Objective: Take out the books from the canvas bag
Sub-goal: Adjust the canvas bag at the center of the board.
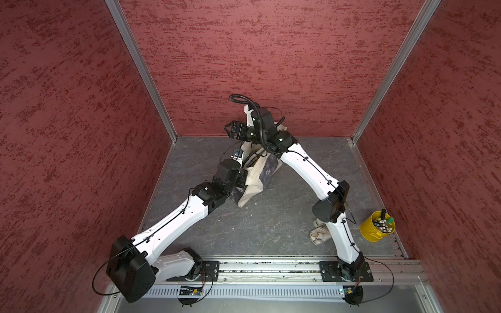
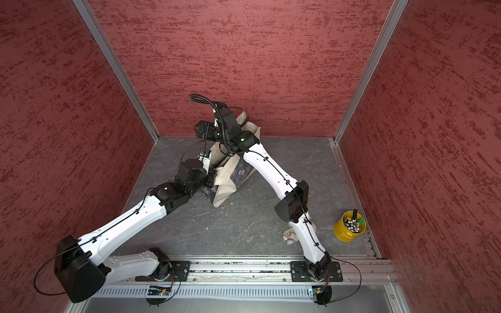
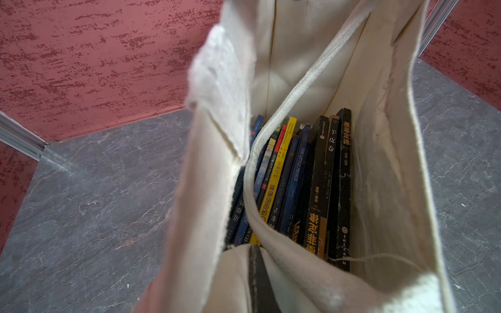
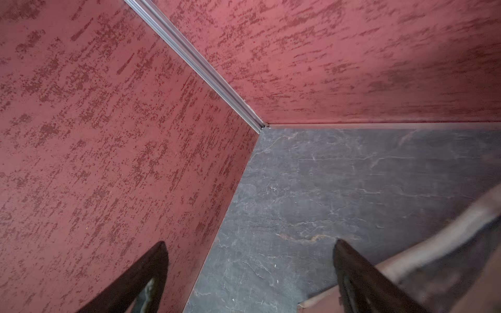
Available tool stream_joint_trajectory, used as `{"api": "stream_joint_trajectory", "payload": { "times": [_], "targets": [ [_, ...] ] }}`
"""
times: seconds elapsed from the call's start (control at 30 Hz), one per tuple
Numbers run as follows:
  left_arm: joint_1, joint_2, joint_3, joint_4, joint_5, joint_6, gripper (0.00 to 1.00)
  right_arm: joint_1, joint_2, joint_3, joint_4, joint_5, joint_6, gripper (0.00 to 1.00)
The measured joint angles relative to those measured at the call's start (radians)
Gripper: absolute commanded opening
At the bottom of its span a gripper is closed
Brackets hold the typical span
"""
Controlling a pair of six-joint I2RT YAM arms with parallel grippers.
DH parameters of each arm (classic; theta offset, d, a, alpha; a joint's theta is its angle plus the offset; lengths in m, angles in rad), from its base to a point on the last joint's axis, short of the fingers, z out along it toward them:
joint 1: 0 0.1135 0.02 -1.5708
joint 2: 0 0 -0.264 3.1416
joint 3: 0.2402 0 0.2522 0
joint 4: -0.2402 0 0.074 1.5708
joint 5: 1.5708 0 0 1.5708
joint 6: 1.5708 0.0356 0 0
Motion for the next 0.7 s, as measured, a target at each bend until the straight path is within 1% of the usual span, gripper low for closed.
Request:
{"api": "stream_joint_trajectory", "payload": {
  "times": [0.07, 0.17, 0.27, 0.37, 0.47, 0.57, 0.6, 0.7],
  "targets": [
    [0.000, 0.000, 0.000, 0.000, 0.002, -0.003, 0.00, -0.008, -0.130, -0.155, 0.016, 0.027, -0.017, 0.99],
    [0.000, -0.003, 0.000, -0.001, 0.003, -0.005, 0.00, -0.041, -0.293, -0.320, 0.056, 0.035, -0.017, 0.99],
    [0.000, -0.005, 0.000, -0.004, 0.004, -0.007, 0.00, -0.092, -0.436, -0.484, 0.136, 0.040, -0.012, 0.98],
    [0.000, -0.005, 0.000, -0.007, 0.003, -0.007, 0.00, -0.129, -0.534, -0.643, 0.198, 0.050, 0.001, 0.96],
    [-0.001, -0.005, 0.000, -0.007, 0.003, -0.007, 0.00, -0.131, -0.550, -0.751, 0.237, 0.035, 0.018, 0.95],
    [-0.001, -0.005, 0.000, -0.008, 0.003, -0.007, 0.00, -0.137, -0.515, -0.824, 0.257, -0.007, 0.044, 0.92],
    [-0.001, -0.005, 0.000, -0.008, 0.003, -0.007, 0.00, -0.139, -0.499, -0.837, 0.258, -0.021, 0.052, 0.92],
    [-0.003, -0.005, 0.000, -0.008, -0.001, -0.006, 0.00, -0.149, -0.441, -0.843, 0.259, -0.047, 0.070, 0.86]
  ]
}}
